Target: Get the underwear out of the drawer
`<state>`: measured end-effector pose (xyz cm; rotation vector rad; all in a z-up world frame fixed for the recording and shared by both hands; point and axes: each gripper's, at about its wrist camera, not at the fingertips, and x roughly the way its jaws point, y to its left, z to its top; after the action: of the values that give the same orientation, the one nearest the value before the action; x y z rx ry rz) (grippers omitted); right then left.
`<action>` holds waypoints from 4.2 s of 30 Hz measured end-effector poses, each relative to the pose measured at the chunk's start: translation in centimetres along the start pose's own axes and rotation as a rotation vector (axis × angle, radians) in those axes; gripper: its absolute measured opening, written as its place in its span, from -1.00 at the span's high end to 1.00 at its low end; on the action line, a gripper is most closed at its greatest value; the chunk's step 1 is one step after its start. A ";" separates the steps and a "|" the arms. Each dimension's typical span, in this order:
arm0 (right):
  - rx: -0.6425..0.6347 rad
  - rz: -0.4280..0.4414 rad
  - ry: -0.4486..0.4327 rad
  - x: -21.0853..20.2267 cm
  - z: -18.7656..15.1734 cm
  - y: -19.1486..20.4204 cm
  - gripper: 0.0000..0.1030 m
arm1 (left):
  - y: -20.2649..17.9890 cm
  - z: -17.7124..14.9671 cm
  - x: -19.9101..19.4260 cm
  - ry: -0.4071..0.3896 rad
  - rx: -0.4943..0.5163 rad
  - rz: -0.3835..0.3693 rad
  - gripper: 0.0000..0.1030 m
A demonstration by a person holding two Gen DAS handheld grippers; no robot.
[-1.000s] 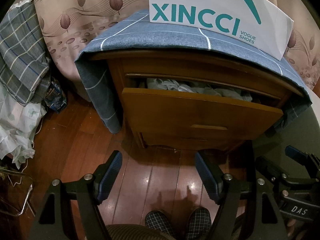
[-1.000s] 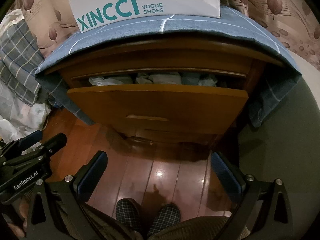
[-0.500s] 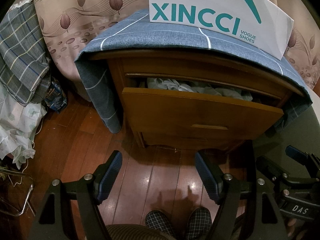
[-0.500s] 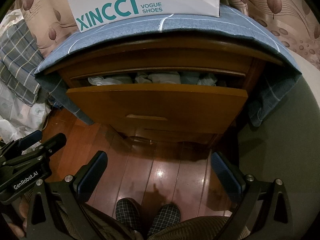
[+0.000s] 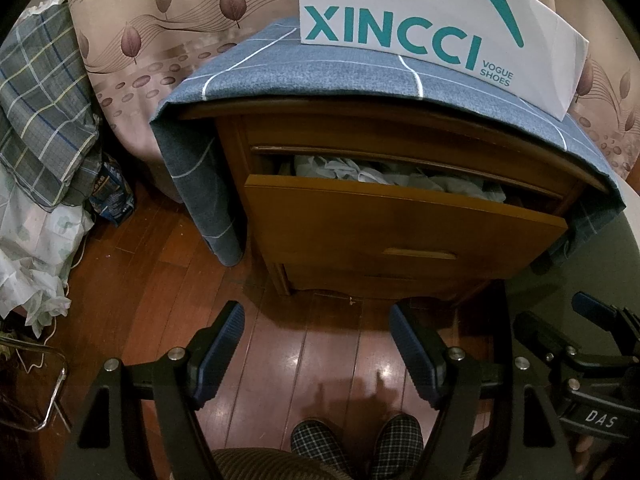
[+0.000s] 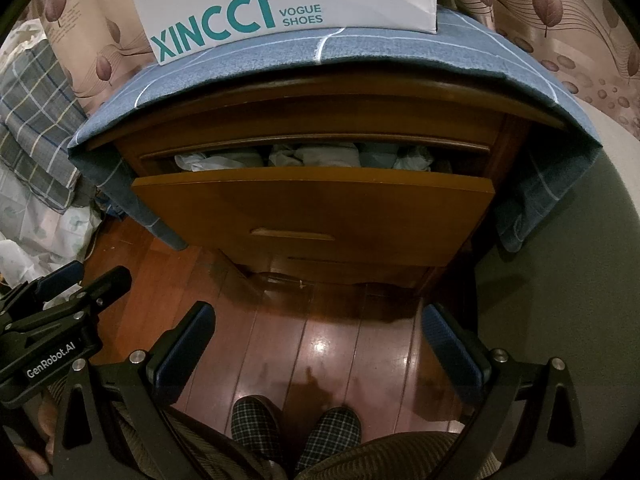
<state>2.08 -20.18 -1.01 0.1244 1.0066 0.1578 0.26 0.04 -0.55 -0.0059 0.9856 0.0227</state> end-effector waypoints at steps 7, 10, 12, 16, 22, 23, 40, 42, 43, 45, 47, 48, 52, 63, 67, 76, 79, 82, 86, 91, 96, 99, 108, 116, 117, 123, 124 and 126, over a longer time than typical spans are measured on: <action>0.025 0.003 -0.004 -0.3 0.1 -0.5 -0.99 | 0.3 0.0 0.1 0.003 -0.004 0.004 -0.50; 0.054 0.009 -0.006 -0.7 0.4 -1.1 -0.99 | 0.7 0.1 0.2 0.007 -0.015 0.006 -0.50; 0.048 -0.008 0.002 -1.0 0.6 -1.5 -0.99 | 1.2 0.3 0.3 0.011 -0.030 0.006 -0.50; 0.041 -0.030 0.014 -1.4 0.8 -2.7 -0.99 | 2.5 1.0 0.7 0.026 -0.088 -0.016 -0.50; 0.098 0.021 0.074 -0.1 0.2 -4.9 -1.00 | 5.6 2.0 2.0 0.044 -0.342 -0.214 -0.50; 0.100 0.028 0.082 0.1 0.2 -5.0 -1.00 | 5.9 2.4 2.4 0.050 -0.373 -0.236 -0.49; 0.119 0.057 0.117 1.2 -0.3 -6.1 -1.00 | 9.1 3.7 11.9 0.183 -0.946 -0.512 -0.51; 0.121 0.061 0.119 1.2 -0.4 -6.1 -1.00 | 9.0 3.5 12.8 0.187 -0.963 -0.526 -0.52; 0.122 0.065 0.119 1.2 -0.4 -6.1 -1.00 | 9.1 3.6 13.1 0.186 -0.970 -0.531 -0.53; 0.124 0.070 0.121 1.3 -0.4 -6.2 -1.00 | 9.1 3.4 14.0 0.187 -0.980 -0.528 -0.54; 0.124 0.073 0.122 1.3 -0.4 -6.2 -1.00 | 9.3 2.8 14.8 0.198 -0.995 -0.529 -0.54; 0.124 0.072 0.121 1.3 -0.5 -6.2 -1.00 | 9.5 2.6 15.1 0.203 -1.005 -0.534 -0.57; 0.133 0.068 0.116 1.2 -0.5 -6.2 -1.00 | 9.6 2.1 16.4 0.195 -1.048 -0.543 -0.63; 0.153 0.088 0.116 1.2 -0.6 -6.5 -1.00 | 9.5 1.9 17.5 0.220 -1.130 -0.456 -0.91; 0.157 0.093 0.117 1.2 -0.6 -6.6 -1.00 | 9.3 2.3 18.5 0.245 -1.130 -0.408 -1.00; 0.163 0.098 0.121 1.4 -0.7 -6.5 -1.00 | 9.2 3.5 18.5 0.270 -1.038 -0.391 -1.00; 0.160 0.095 0.119 1.3 -0.7 -6.4 -1.00 | 9.1 3.7 17.8 0.290 -0.993 -0.364 -1.00; 0.164 0.093 0.115 1.3 -0.8 -6.4 -1.00 | 8.9 3.9 17.1 0.306 -0.932 -0.336 -1.00; 0.166 0.090 0.109 1.1 -0.9 -6.4 -1.00 | 8.7 4.3 16.2 0.339 -0.837 -0.288 -1.00; 0.162 0.084 0.106 1.0 -1.1 -6.3 -1.00 | 8.3 4.0 15.6 0.392 -0.762 -0.275 -1.00; 0.165 0.080 0.103 0.8 -1.0 -6.3 -1.00 | 8.3 3.6 14.7 0.433 -0.679 -0.224 -1.00; 0.162 0.075 0.100 0.7 -0.9 -6.3 -1.00 | 8.2 2.9 14.5 0.454 -0.646 -0.207 -1.00; 0.178 0.081 0.087 0.3 -0.6 -6.8 -1.00 | 6.9 2.9 12.5 0.485 -0.516 -0.122 -1.00; 0.204 0.098 0.083 -0.1 -0.5 -7.3 -1.00 | 7.1 2.6 12.2 0.510 -0.446 -0.090 -1.00; 0.212 0.104 0.082 -0.1 -0.5 -7.6 -1.00 | 6.9 2.6 12.0 0.508 -0.436 -0.084 -1.00; 0.221 0.090 0.053 -1.6 -0.7 -7.6 -1.00 | 6.8 2.6 11.6 0.519 -0.409 -0.079 -1.00; 0.200 0.083 0.048 -2.0 -0.8 -7.3 -1.00 | 7.0 2.5 11.6 0.523 -0.409 -0.080 -1.00; 0.156 0.074 0.034 -2.7 -0.6 -6.5 -1.00 | 6.9 2.5 11.5 0.520 -0.392 -0.070 -1.00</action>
<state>0.63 -27.05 -0.27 0.3026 1.0480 0.1494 8.54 7.14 -8.69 -0.4241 1.4861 0.1558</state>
